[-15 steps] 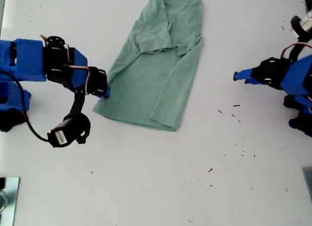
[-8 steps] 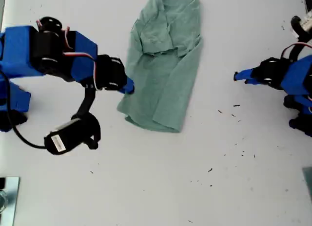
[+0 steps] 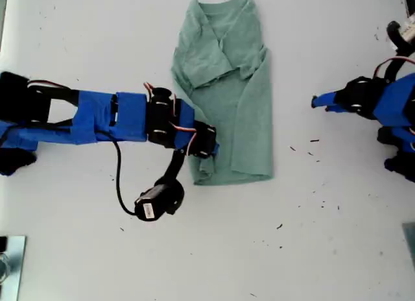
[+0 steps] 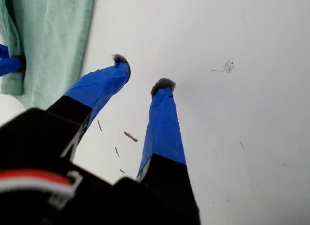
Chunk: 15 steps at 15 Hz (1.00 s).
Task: Fold t shirt
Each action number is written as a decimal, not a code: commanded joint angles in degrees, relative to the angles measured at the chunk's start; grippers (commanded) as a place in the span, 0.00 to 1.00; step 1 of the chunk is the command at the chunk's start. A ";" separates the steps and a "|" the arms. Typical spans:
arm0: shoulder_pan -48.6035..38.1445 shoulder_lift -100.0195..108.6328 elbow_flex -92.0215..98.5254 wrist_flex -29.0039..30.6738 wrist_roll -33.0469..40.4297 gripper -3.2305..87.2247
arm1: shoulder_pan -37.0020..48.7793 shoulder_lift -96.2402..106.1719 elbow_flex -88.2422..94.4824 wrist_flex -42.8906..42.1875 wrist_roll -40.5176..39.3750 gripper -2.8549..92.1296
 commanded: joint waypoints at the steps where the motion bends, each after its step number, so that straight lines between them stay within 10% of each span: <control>1: 2.20 -1.32 -2.72 -1.49 0.79 0.31 | -0.88 0.18 2.99 -0.70 -0.53 0.16; 8: 0.09 47.55 9.67 15.21 0.88 0.34 | -0.09 0.18 2.90 -0.70 -1.41 0.17; 15: -7.47 86.04 103.27 -17.84 -14.77 0.06 | -3.34 0.18 3.52 -1.85 -7.65 0.06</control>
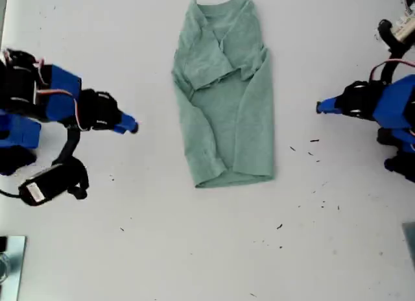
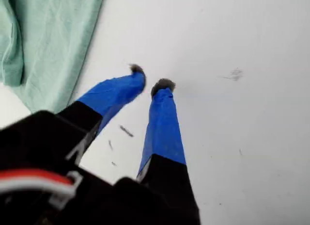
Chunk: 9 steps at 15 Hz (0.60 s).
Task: Fold t shirt
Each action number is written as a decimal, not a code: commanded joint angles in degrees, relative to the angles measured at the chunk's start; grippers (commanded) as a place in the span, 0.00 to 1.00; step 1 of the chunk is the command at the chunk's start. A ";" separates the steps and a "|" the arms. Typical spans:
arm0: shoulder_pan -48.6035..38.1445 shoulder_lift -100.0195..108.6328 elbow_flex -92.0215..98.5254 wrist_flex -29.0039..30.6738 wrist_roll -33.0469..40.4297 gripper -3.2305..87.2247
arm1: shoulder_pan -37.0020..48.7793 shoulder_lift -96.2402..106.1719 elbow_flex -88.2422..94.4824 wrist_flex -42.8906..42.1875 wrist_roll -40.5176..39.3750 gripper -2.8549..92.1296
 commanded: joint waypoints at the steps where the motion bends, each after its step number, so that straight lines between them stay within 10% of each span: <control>1: -0.97 7.03 17.49 -9.05 -5.98 0.03 | -0.79 0.18 3.43 -1.41 -1.85 0.06; 6: -3.87 32.26 30.41 -2.37 -8.88 0.03 | -0.97 0.18 3.43 -1.32 -1.23 0.06; 9: 2.37 22.41 1.85 7.47 -8.88 0.03 | -10.55 -9.40 -15.12 -2.81 3.87 0.05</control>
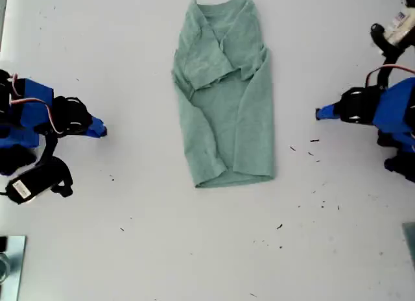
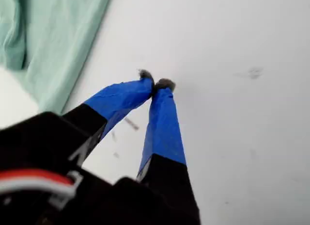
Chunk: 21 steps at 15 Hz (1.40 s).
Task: Fold t shirt
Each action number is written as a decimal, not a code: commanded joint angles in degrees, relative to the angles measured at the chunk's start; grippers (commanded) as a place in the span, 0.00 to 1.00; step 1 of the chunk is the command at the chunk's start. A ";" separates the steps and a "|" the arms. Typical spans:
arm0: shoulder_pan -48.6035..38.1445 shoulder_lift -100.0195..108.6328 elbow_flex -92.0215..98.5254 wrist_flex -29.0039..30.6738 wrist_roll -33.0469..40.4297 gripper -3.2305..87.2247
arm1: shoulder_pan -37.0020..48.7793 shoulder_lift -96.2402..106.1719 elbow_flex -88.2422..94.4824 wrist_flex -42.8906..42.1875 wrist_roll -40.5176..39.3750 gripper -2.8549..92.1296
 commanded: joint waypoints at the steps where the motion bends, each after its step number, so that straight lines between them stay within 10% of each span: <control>1: 5.98 -16.52 -39.90 11.78 1.23 0.10 | -5.98 -25.22 -29.27 0.00 2.90 0.09; 2: 8.26 -28.56 -57.92 18.63 3.87 0.33 | -11.07 -43.59 -49.57 7.38 4.57 0.24; 4: 13.01 -47.72 -82.97 25.84 6.15 0.38 | -20.04 -66.09 -80.68 17.58 5.36 0.35; 11: 19.51 -82.53 -100.20 15.56 7.73 0.39 | -29.27 -90.44 -86.04 14.94 11.07 0.35; 21: 10.81 -101.95 -101.34 8.61 9.40 0.32 | -22.32 -95.98 -45.79 -26.81 7.47 0.27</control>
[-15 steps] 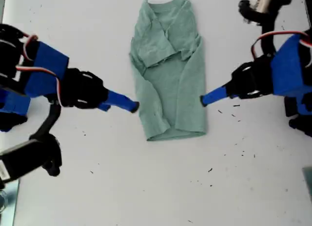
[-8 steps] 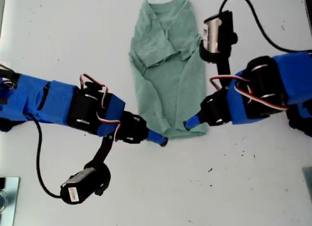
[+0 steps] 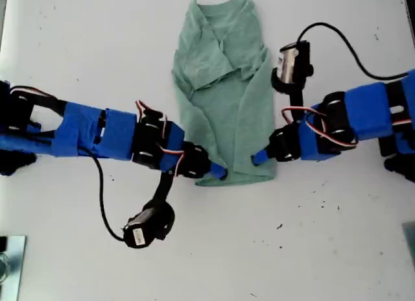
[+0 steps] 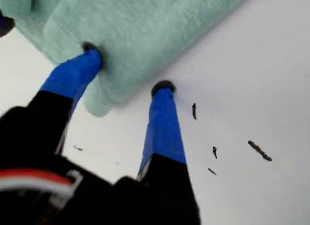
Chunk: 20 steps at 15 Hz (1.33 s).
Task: Fold t shirt
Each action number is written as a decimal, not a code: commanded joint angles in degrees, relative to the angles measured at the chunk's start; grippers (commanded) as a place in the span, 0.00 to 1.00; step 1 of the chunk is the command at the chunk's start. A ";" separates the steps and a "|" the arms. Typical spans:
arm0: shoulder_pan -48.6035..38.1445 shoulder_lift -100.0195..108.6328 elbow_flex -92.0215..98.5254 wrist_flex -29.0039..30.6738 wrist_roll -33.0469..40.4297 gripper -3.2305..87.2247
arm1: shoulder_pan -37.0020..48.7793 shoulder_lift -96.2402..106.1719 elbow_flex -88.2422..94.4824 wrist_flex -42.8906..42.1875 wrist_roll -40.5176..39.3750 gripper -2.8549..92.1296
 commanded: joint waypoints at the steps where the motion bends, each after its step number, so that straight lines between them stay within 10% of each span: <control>1: -2.64 -0.62 -0.53 -0.53 1.05 0.30 | -0.26 -2.99 0.97 -2.46 -0.18 0.27; 4: -2.99 -4.92 -2.29 -0.26 1.23 0.04 | -1.05 -8.00 -1.05 -2.11 -0.53 0.20; 8: -0.88 -4.92 -5.36 0.09 1.93 0.03 | -4.83 -23.64 -19.51 8.09 -2.11 0.02; 12: 9.23 9.67 -9.14 0.70 3.52 0.03 | -14.85 -10.28 -50.01 42.10 -0.70 0.02; 20: 16.88 23.82 -8.53 0.26 -1.05 0.03 | -18.02 -1.41 -58.18 41.04 -0.53 0.02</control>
